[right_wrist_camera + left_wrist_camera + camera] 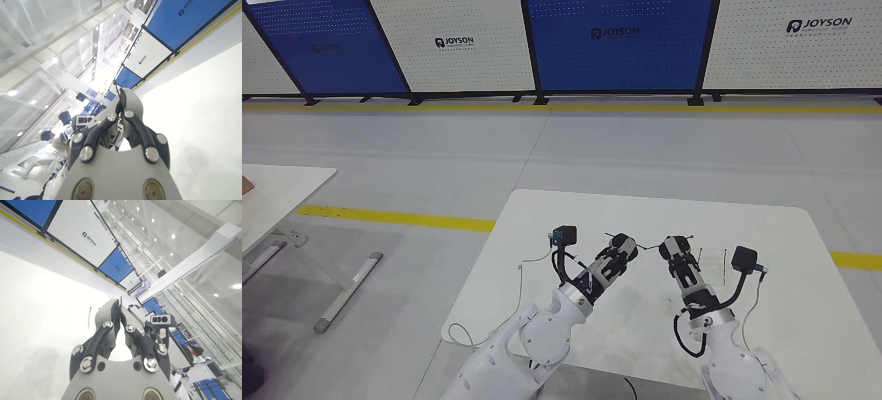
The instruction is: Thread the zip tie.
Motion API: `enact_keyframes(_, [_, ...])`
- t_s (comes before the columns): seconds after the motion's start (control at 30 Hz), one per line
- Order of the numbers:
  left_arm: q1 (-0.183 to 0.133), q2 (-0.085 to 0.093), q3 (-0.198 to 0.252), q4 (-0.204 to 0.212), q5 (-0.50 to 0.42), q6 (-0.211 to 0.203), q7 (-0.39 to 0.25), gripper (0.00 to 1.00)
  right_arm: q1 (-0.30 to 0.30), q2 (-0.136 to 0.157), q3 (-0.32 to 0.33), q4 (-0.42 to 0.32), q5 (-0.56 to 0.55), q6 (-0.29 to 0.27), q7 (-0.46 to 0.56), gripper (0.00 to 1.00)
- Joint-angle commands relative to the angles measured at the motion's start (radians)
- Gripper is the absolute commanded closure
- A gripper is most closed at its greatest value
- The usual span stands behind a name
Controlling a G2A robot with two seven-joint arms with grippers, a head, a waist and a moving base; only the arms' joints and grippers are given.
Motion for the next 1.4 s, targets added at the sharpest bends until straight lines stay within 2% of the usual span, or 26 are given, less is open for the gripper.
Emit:
enact_keyframes(0.0, [0.000, 0.000, 0.000, 0.000, 0.000, 0.000, 0.000, 1.00, -0.001, -0.001, 0.003, 0.000, 0.001, -0.002, 0.000, 1.00])
enact_keyframes(0.83, [0.000, 0.000, 0.000, 0.000, 0.000, 0.000, 0.000, 1.00, -0.017, -0.008, 0.030, -0.016, -0.001, -0.017, 0.020, 1.00])
enact_keyframes(1.37, [0.000, 0.000, 0.000, 0.000, 0.000, 0.000, 0.000, 1.00, -0.004, -0.016, 0.021, -0.004, -0.014, 0.002, 0.043, 1.00])
